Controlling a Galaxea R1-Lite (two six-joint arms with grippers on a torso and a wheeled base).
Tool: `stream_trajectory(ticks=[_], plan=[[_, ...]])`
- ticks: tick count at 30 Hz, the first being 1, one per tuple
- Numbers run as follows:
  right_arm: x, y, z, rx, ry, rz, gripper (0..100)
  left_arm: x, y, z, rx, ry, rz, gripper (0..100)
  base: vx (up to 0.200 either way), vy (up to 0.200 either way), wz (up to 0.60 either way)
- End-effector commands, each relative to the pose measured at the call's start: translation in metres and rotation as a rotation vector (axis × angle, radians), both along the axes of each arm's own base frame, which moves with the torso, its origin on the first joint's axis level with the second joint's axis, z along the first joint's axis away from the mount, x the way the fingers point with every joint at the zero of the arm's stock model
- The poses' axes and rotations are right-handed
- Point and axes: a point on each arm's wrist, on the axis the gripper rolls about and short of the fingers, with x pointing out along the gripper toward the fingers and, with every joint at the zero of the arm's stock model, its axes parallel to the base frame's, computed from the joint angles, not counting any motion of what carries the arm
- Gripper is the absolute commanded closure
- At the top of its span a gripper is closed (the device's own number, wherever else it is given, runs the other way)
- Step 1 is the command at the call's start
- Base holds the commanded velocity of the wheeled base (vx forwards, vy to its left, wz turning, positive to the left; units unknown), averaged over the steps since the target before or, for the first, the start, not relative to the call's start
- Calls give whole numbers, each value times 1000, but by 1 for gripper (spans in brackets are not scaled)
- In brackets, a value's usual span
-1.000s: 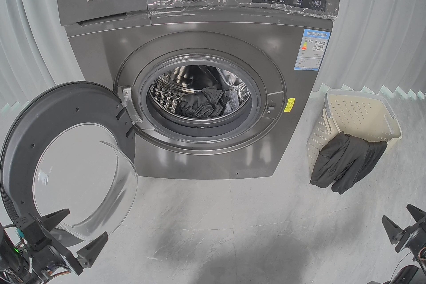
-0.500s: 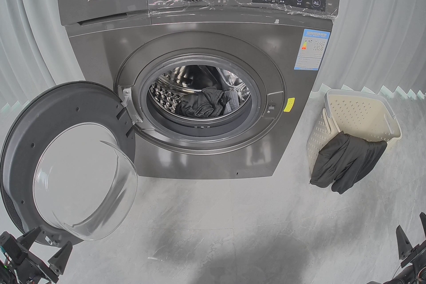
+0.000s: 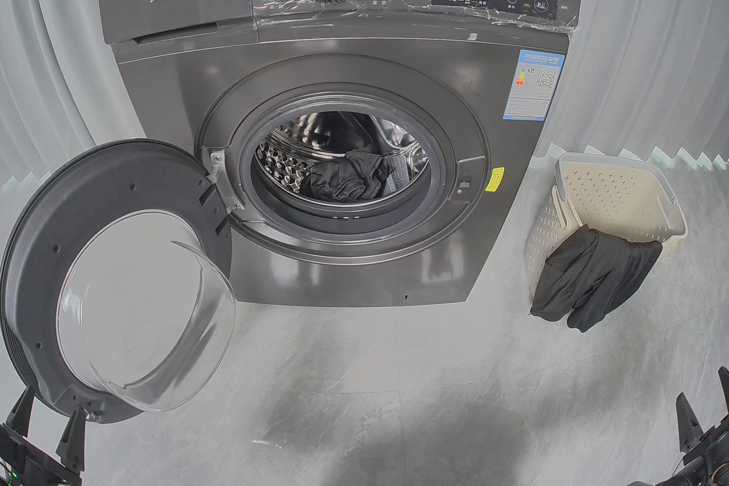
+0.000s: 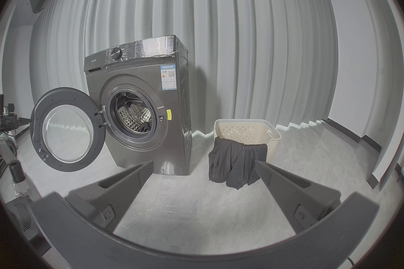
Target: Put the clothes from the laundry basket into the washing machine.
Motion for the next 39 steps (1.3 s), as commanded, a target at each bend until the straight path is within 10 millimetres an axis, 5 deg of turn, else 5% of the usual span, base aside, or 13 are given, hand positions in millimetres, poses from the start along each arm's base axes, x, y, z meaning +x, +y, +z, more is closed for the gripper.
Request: stream_trajectory(ticks=[1, 12, 39], plan=[[0, 0, -5, 1, 5, 7, 0, -8, -1, -8, 25, -64, 4, 0, 0, 0, 0], [0, 0, -5, -6, 5, 10, 0, -7, -3, -14, 101, -2, -89, 0, 0, 0, 0], [0, 0, -5, -6, 5, 10, 0, -7, -2, -15, 84, -3, -71, 0, 0, -200, 0]])
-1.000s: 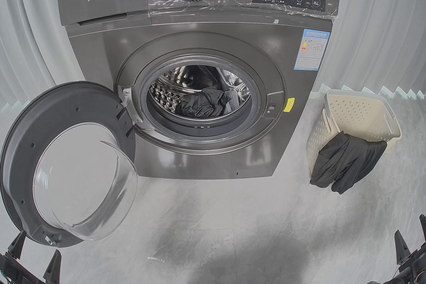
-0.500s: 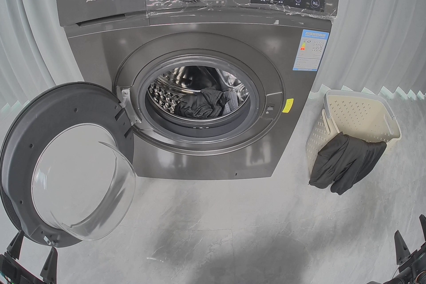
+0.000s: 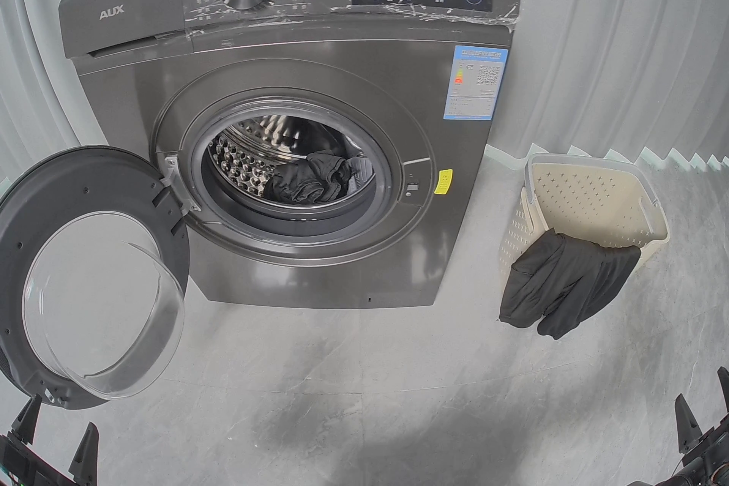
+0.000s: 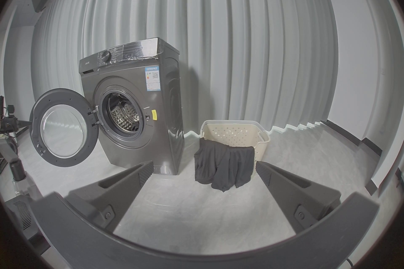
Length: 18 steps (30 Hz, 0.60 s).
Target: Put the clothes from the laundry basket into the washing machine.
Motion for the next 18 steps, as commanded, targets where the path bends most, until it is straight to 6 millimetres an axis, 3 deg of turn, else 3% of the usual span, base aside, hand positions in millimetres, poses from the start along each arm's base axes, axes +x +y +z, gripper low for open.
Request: stream_trajectory(ticks=[1, 18], plan=[[0, 0, -5, 0, 5, 0, 0, 0, 0, -5, -2, 6, -1, 0, 0, -200, 0], [0, 0, -5, 0, 5, 0, 0, 0, 0, -5, 0, 6, 3, 0, 0, -200, 0]])
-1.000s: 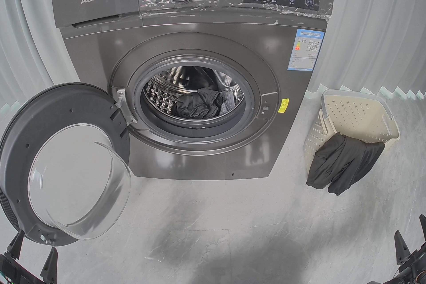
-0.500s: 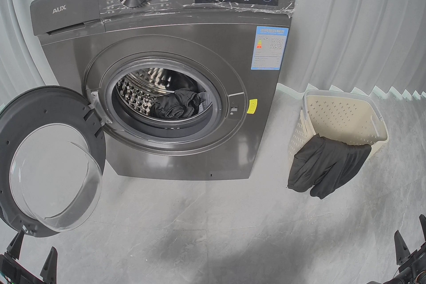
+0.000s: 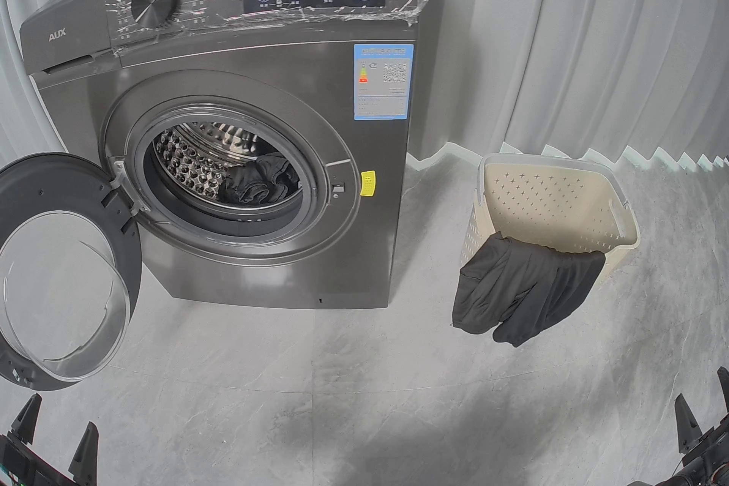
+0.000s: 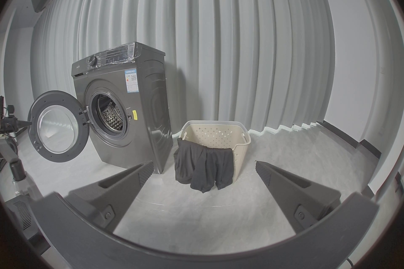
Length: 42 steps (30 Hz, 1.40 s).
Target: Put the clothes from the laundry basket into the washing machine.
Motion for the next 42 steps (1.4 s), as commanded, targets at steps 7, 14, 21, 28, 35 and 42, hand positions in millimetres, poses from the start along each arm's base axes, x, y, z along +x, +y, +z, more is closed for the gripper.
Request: stream_trajectory(ticks=[7, 14, 21, 28, 35, 42], plan=[[0, 0, -5, 0, 4, 0, 0, 0, 0, -5, 0, 5, 10, 0, 0, 0, 0], [0, 0, -5, 0, 4, 0, 0, 0, 0, -4, 0, 3, 14, 0, 143, 0, 0], [0, 0, -5, 0, 4, 0, 0, 0, 0, -5, 0, 5, 14, 0, 114, 0, 0], [0, 0, -5, 0, 4, 0, 0, 0, 0, -5, 0, 3, 15, 0, 0, -114, 0], [0, 0, -5, 0, 4, 0, 0, 0, 0, -5, 0, 3, 14, 0, 0, -200, 0], [0, 0, -5, 0, 4, 0, 0, 0, 0, -5, -2, 3, 14, 0, 0, -200, 0]])
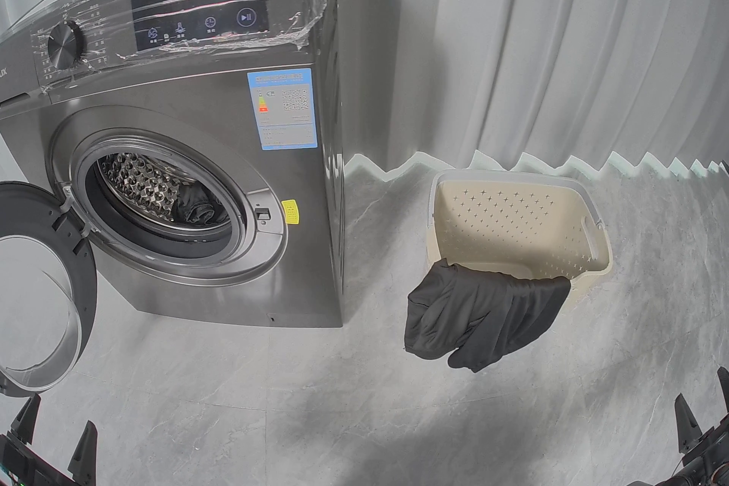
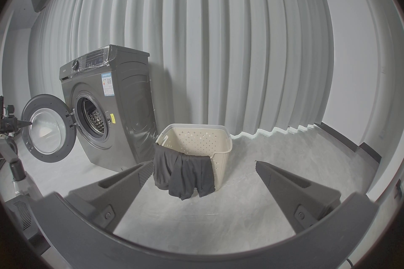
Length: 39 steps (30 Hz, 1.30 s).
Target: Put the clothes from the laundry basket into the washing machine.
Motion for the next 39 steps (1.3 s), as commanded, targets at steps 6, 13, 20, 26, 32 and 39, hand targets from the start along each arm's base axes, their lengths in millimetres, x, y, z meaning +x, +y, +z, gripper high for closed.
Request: stream_trajectory(ticks=[6, 13, 20, 26, 32, 39], plan=[[0, 0, -5, 0, 3, 0, 0, 0, 0, -5, -1, 3, 1, 0, 0, -200, 0], [0, 0, -5, 0, 3, 0, 0, 0, 0, -4, 2, 0, -1, 0, 0, 0, 0], [0, 0, -5, -3, 3, -2, 0, 0, 0, -4, 1, 1, 1, 0, 0, 0, 0], [0, 0, -5, -2, 3, 0, 0, 0, 0, -5, 1, 3, 1, 0, 0, -167, 0], [0, 0, -5, 6, 4, -5, 0, 0, 0, -4, 2, 1, -1, 0, 0, -33, 0], [0, 0, -2, 7, -19, -6, 0, 0, 0, -4, 2, 1, -1, 0, 0, 0, 0]])
